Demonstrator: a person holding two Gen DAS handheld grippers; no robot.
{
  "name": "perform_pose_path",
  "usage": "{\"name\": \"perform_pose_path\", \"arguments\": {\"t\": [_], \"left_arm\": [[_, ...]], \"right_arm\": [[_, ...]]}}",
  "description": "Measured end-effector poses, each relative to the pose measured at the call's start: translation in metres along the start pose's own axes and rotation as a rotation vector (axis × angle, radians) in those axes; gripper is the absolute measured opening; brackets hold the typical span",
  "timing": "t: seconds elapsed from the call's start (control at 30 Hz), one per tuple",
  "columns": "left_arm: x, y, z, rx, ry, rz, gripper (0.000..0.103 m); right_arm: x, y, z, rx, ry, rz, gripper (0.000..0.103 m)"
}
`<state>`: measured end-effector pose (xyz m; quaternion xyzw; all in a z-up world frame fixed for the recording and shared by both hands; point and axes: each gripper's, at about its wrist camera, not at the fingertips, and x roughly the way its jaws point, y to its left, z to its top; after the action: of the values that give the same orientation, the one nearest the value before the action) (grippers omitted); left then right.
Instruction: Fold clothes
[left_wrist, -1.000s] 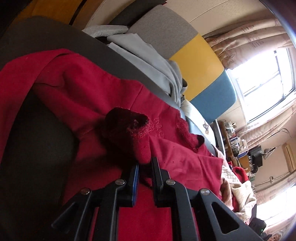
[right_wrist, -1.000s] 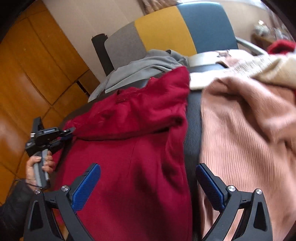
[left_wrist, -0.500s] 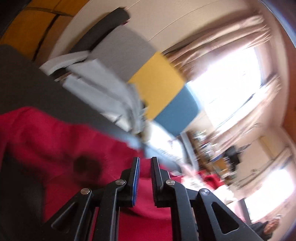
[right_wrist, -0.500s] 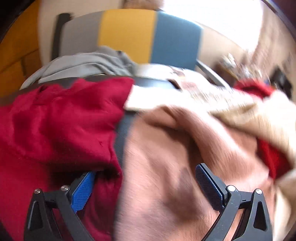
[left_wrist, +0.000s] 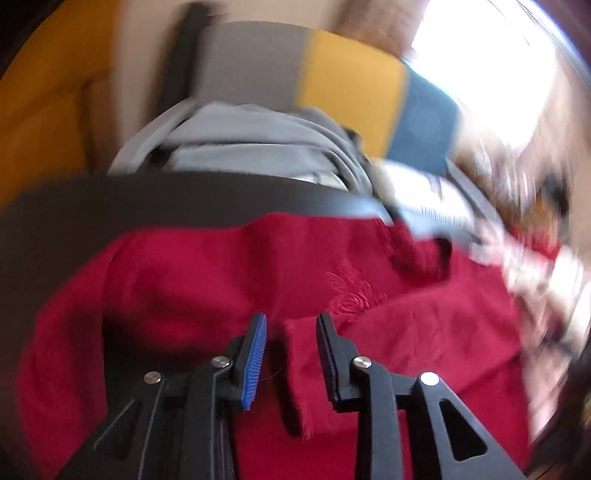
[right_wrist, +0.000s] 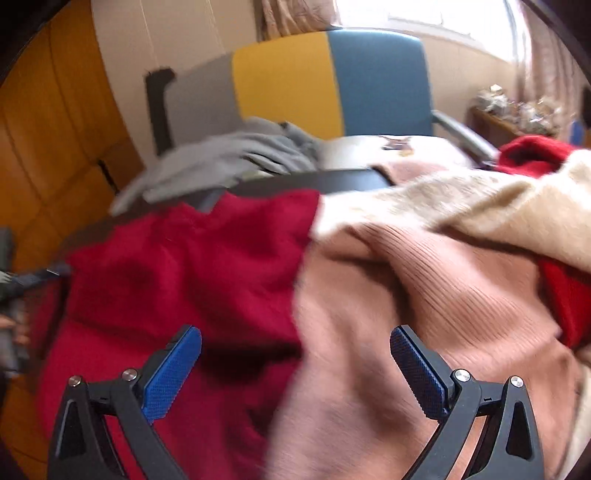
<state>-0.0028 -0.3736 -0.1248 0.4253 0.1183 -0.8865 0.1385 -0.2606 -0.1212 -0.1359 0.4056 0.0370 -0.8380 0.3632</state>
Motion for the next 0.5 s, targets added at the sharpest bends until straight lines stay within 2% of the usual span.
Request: {"name": "perform_pose_path", "arguments": {"t": [0.07,0.17,0.23,0.33,0.43,0.47,0.5], "left_arm": [[0.015,-0.021,0.008,0.128,0.044,-0.017,0.028],[0.043,-0.04,0.017,0.254,0.108,0.01,0.029],[0.06,-0.038,0.021,0.267,0.137,0.012,0.031],[0.066,-0.032,0.023,0.244,0.127,-0.021,0.036],[0.061,-0.034,0.019,0.245,0.104,-0.014,0.036],[0.06,-0.035,0.017,0.246,0.096,-0.01,0.033],[0.058,-0.036,0.016,0.246,0.088,-0.007,0.023]], "right_arm": [[0.009,0.001,0.012,0.013,0.015,0.054,0.103],[0.023,0.001,0.026,0.022,0.042,0.07,0.103],[0.041,-0.008,0.045,0.037,0.044,0.073,0.103],[0.061,-0.01,0.068,0.041,0.065,0.051,0.103],[0.088,-0.013,0.079,0.066,0.126,-0.035,0.103],[0.097,-0.013,0.081,0.067,0.144,-0.053,0.103],[0.106,-0.013,0.083,0.067,0.161,-0.067,0.103]]}}
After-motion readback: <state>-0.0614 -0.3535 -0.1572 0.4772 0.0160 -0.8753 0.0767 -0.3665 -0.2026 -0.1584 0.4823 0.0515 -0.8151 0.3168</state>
